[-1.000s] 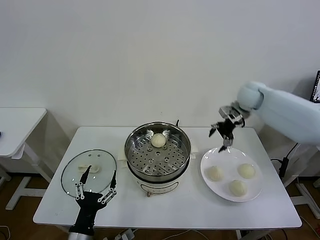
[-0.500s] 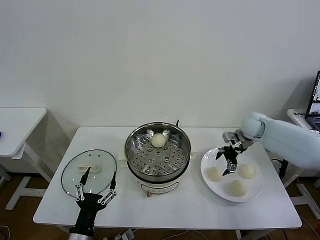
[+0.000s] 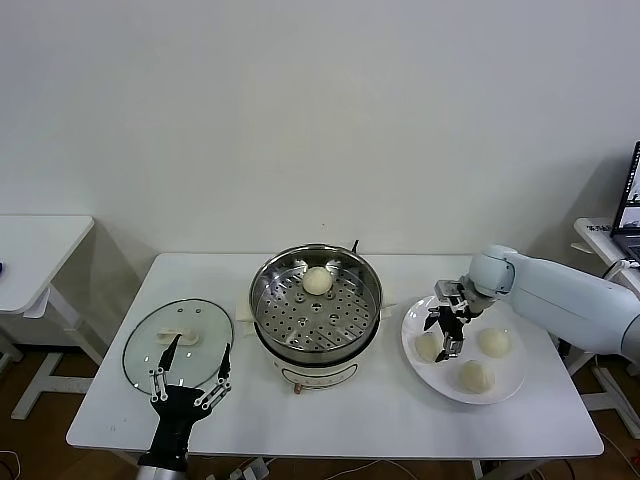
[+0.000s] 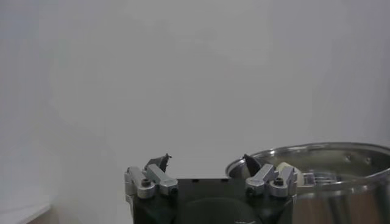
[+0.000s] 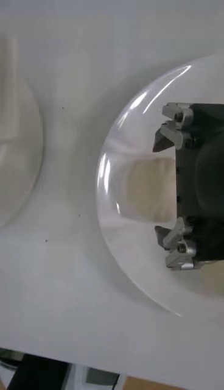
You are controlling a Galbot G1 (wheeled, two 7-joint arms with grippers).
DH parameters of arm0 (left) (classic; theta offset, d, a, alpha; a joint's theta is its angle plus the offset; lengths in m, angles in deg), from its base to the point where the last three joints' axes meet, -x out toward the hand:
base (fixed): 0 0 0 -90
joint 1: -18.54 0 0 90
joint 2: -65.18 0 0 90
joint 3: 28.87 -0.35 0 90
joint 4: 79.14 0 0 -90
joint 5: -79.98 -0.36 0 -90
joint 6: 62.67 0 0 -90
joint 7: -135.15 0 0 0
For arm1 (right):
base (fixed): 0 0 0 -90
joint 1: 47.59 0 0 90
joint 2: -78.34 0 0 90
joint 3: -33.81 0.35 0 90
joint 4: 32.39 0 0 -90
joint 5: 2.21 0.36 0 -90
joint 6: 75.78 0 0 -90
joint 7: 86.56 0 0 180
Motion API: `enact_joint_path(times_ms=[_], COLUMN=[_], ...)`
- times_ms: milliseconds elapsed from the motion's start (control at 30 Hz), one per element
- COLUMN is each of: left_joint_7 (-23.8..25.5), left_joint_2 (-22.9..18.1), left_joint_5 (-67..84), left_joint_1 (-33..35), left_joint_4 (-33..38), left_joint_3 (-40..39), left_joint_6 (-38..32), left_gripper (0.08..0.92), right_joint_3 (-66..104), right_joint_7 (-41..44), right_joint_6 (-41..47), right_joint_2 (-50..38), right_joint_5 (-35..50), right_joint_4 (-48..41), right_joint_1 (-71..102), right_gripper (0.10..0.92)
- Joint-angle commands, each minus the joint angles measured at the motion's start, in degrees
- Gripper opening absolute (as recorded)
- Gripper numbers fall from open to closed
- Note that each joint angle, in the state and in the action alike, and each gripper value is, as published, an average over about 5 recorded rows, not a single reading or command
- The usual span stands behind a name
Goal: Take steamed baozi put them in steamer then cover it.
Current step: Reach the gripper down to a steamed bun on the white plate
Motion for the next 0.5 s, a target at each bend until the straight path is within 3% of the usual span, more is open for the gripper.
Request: enact_joint_path(times_ms=[33, 300, 500], left_joint_7=[-0.1, -0.1, -0.2], left_joint_2=[0.0, -0.1, 0.0], left_joint_5=[0.1, 0.2, 0.3], left_joint_1=[0.0, -0.1, -0.5], left_joint_4=[-0.5, -0.1, 0.2], left_joint_3=[0.1, 0.1, -0.1], left_joint_6=[-0.2, 0.0, 0.1], left_gripper=[0.823, 0.823, 0.823], right_joint_3=[0.5, 0.5, -0.2], right_joint_7=[-1.3, -1.7, 1.7], right_joint_6=[-0.2, -0.4, -0.7], right_joint_2=[0.9, 0.4, -1.7], right_joint_5=[-0.7, -0.7, -1.8], right_joint_4=[-0.8, 0.1, 3.2], right_joint_1=[1.5, 0.6, -5.7], right_gripper=[0.821, 0.69, 0.649])
